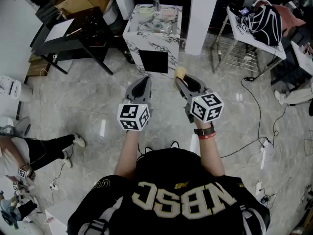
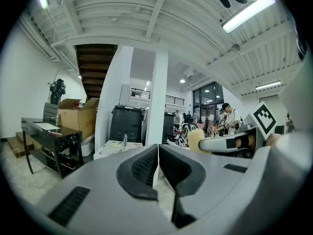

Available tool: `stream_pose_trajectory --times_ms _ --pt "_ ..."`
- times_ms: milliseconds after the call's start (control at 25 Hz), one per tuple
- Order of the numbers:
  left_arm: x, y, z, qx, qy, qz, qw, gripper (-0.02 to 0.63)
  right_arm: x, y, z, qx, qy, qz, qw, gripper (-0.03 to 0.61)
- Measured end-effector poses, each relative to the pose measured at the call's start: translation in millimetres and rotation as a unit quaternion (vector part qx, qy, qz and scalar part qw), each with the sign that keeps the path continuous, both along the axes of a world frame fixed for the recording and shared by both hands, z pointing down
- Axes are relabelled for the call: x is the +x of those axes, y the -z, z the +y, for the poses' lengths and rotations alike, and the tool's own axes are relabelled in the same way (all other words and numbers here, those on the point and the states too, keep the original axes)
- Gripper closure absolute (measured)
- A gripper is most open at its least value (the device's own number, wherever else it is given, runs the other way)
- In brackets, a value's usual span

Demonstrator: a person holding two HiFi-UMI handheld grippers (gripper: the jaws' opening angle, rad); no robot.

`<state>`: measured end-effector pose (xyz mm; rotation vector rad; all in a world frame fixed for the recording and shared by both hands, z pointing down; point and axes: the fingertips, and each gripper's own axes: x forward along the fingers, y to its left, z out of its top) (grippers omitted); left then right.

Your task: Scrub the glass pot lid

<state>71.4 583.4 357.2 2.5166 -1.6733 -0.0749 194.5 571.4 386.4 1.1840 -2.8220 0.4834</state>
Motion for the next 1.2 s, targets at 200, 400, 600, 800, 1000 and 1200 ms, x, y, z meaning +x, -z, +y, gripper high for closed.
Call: stream_pose_trajectory --times_ms 200,400,600,800,1000,1200 --pt "3 0 -6 0.006 0.026 -0.015 0.9995 0.594 17 -6 -13 0.012 -0.027 0.023 0.999 0.46" --pt "1 -20 -8 -0.018 0.05 -0.013 0.9985 0.594 39 -35 -34 -0.025 -0.053 0.009 0.998 0.46" --pt "-9 -36 -33 -0.034 0.044 -0.012 0.9984 0.594 25 -49 -58 -0.041 -0.047 0.0 0.998 0.459" --pt "-25 -54 -96 -0.033 0.024 0.006 0.9991 0.594 -4 -73 -109 -0.051 -0.051 0.005 0.997 0.459" --pt "-55 -61 -197 -0.043 0.001 0.025 0.9987 0.594 -45 -69 -197 -0.052 -0.051 0.008 0.997 0.457" --pt "-87 -48 -285 -0.044 -0.032 0.025 0.9982 0.594 -82 -49 -281 -0.044 -0.071 0.012 0.996 0.457"
